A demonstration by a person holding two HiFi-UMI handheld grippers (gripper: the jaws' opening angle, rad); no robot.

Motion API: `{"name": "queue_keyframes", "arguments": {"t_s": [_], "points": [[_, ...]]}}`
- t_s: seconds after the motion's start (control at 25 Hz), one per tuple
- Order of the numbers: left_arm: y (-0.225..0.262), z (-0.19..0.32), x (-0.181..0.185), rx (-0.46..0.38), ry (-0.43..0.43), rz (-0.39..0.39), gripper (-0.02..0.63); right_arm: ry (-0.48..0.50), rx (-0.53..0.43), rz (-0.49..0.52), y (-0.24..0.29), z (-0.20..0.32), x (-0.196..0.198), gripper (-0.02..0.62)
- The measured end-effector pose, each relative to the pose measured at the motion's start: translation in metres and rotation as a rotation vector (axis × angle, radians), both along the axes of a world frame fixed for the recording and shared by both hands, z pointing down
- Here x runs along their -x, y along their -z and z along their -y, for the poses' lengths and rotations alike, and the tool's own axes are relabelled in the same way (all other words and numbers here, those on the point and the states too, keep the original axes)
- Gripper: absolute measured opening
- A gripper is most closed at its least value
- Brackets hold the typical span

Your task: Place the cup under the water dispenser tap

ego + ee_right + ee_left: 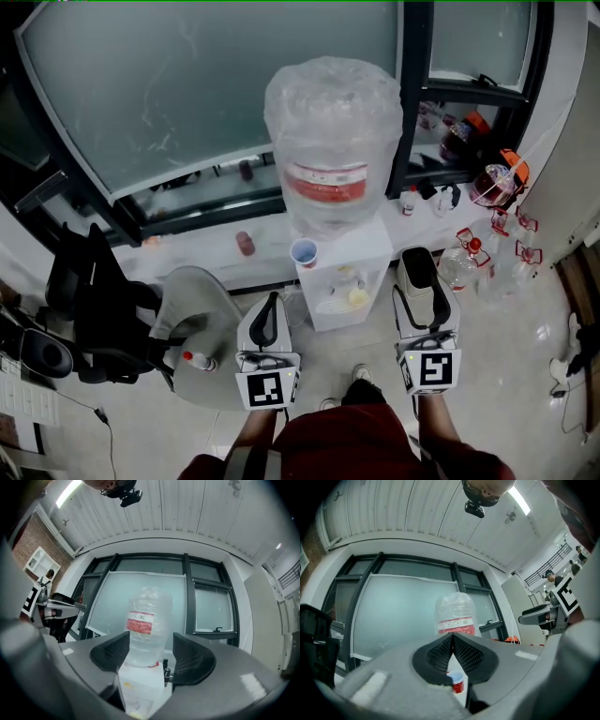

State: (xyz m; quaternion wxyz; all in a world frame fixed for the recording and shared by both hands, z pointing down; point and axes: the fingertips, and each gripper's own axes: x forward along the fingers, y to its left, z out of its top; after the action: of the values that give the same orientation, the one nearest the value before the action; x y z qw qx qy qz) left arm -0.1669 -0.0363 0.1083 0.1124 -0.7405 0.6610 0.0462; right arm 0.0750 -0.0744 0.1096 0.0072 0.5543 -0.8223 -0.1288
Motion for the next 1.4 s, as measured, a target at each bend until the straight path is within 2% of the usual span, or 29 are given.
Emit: {"name": "queue_keyframes", "arguments": {"t_s": [0.32,0.48,0.72,1.4], "points": [[-0.004,0.001,0.0,0.003,-0.012,-0.007,0.006,0.029,0.003,-0.004,-0.004,-0.004,0.011,0.094],[-0.004,0.001,0.004,0.003,-0.002,0.002,0.006,0.033,-0.023,0.005,0.001,-0.007,0.016,0.023],[-0.001,-0.002,0.008,0.007,-0.008,0.001,0.006,0.049,0.009,-0.017,0.0,-0.007,0.023,0.009],[0.003,-0.008,0.012,-0.008,-0.006,-0.007,0.006,0.026,0.015,-0.036,-0.002,-0.01,0.02,0.005]]}}
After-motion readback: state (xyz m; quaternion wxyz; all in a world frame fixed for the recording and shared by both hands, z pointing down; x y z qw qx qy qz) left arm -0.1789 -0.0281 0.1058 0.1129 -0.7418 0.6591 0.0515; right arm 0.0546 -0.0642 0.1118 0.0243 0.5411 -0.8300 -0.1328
